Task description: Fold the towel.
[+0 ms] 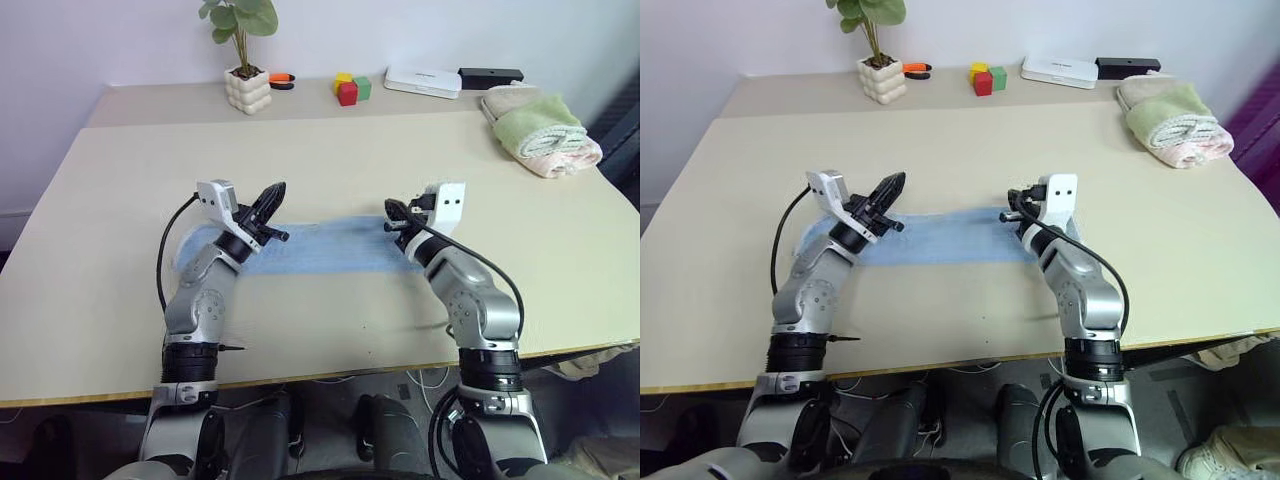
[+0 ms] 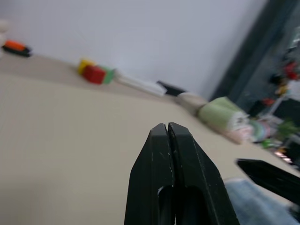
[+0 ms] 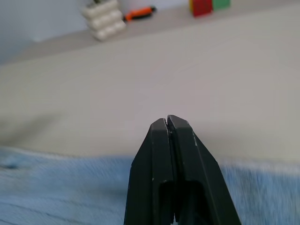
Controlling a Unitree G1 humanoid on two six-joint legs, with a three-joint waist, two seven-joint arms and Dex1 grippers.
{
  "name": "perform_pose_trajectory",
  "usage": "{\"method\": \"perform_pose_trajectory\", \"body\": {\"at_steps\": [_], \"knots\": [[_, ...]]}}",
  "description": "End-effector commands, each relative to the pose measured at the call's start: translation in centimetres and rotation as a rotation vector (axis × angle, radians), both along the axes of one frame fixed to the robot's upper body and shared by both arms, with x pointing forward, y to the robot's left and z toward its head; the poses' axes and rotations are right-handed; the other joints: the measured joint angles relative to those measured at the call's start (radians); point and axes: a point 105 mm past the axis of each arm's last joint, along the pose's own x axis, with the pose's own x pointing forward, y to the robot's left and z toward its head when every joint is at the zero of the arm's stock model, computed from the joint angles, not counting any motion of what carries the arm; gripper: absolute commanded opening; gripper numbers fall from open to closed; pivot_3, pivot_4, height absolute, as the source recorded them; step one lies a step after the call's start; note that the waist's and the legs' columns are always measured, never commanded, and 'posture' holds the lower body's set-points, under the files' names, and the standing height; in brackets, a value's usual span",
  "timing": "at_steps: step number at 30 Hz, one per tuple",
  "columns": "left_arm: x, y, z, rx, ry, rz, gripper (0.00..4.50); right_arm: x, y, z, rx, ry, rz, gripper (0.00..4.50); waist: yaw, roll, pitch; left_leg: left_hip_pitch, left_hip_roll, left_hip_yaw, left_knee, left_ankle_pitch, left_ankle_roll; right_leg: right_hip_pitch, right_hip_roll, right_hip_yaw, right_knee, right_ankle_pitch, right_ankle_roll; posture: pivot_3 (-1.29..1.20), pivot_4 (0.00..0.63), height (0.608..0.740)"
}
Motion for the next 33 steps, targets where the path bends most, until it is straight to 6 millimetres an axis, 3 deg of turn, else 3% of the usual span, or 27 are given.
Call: {"method": "perform_pose_trajectory", "body": {"at_steps": [1, 6, 9, 12, 15, 20, 25, 28, 31, 33], "knots": [[1.0, 1.9, 0.0, 0.083, -0.025, 0.1, 0.04, 0.1, -0.9, -1.4, -0.087, 0.034, -0.065, 0.01, 0.0, 0.0, 0.0, 0.0, 0.0, 0.0, 0.0, 0.0, 0.0, 0.0, 0.0, 0.0, 0.0, 0.0, 0.0, 0.0, 0.15, 0.74], [1.6, 5.6, -1.3, 0.181, -0.023, 0.202, 0.04, 0.3, -4.0, -2.9, -0.158, 0.073, -0.177, 0.01, 0.0, 0.0, 0.0, 0.0, 0.0, 0.0, 0.0, -0.001, 0.001, 0.0, 0.0, 0.0, -0.001, 0.0, 0.0, 0.0, 0.15, 0.74], [1.5, 6.8, -1.9, 0.228, -0.03, 0.212, 0.04, 0.2, -4.8, -3.1, -0.181, 0.072, -0.194, 0.01, 0.003, 0.0, 0.0, 0.0, 0.0, 0.0, 0.0, -0.001, 0.001, 0.0, 0.0, 0.0, -0.001, 0.0, 0.0, 0.0, 0.15, 0.74], [1.7, 9.9, -2.3, 0.273, -0.027, 0.284, 0.04, -0.3, -6.0, -3.5, -0.232, 0.077, -0.202, 0.01, 0.001, 0.0, 0.0, 0.0, 0.0, 0.0, 0.0, -0.001, 0.001, 0.0, 0.0, 0.0, -0.001, 0.0, 0.0, 0.0, 0.15, 0.74], [1.7, 11.5, -2.4, 0.298, -0.029, 0.317, 0.04, -0.6, -7.0, -3.5, -0.259, 0.074, -0.208, 0.01, 0.001, 0.0, 0.0, 0.0, 0.0, 0.0, 0.0, -0.001, 0.001, -0.001, 0.0, 0.0, -0.001, 0.0, 0.0, 0.0, 0.15, 0.74], [1.9, 13.9, -1.1, 0.323, -0.068, 0.388, 0.04, -0.9, -8.1, -2.9, -0.264, 0.059, -0.207, 0.01, 0.003, 0.0, 0.0, 0.0, 0.0, 0.0, 0.0, -0.003, -0.001, 0.0, -0.001, 0.0, -0.002, 0.0, 0.0, 0.0, 0.15, 0.74], [2.0, 14.4, 0.9, 0.24, -0.106, 0.372, 0.04, -1.2, -9.0, -0.8, -0.175, -0.012, -0.223, 0.01, 0.002, 0.0, 0.0, 0.0, 0.0, 0.0, 0.0, -0.003, -0.001, 0.0, -0.001, 0.0, -0.003, 0.0, 0.0, 0.0, 0.15, 0.74], [1.5, 13.0, 2.1, 0.285, -0.169, 0.278, 0.0, -2.1, -8.2, 1.2, -0.02, -0.061, -0.13, 1.2, 0.001, 0.0, 0.0, -0.001, 0.0, 0.0, -0.001, -0.003, -0.001, -0.001, -0.001, 0.0, -0.003, 0.0, 0.0, 0.0, 0.15, 0.74], [0.6, 11.2, 2.7, 0.325, -0.205, 0.113, 0.87, -3.4, -7.5, 2.7, 0.109, -0.082, -0.045, 2.67, 0.001, 0.0, 0.0, -0.001, 0.001, 0.0, -0.001, -0.003, -0.001, -0.001, -0.001, 0.0, -0.002, 0.0, 0.0, 0.0, 0.15, 0.74], [0.1, 10.4, 4.0, 0.321, -0.247, 0.027, 1.79, -4.9, -7.1, 3.1, 0.203, -0.061, 0.036, 3.64, 0.003, 0.0, 0.0, -0.001, 0.001, 0.0, -0.001, -0.003, -0.001, -0.001, -0.001, 0.0, -0.003, 0.0, 0.0, 0.0, 0.15, 0.74]]}}
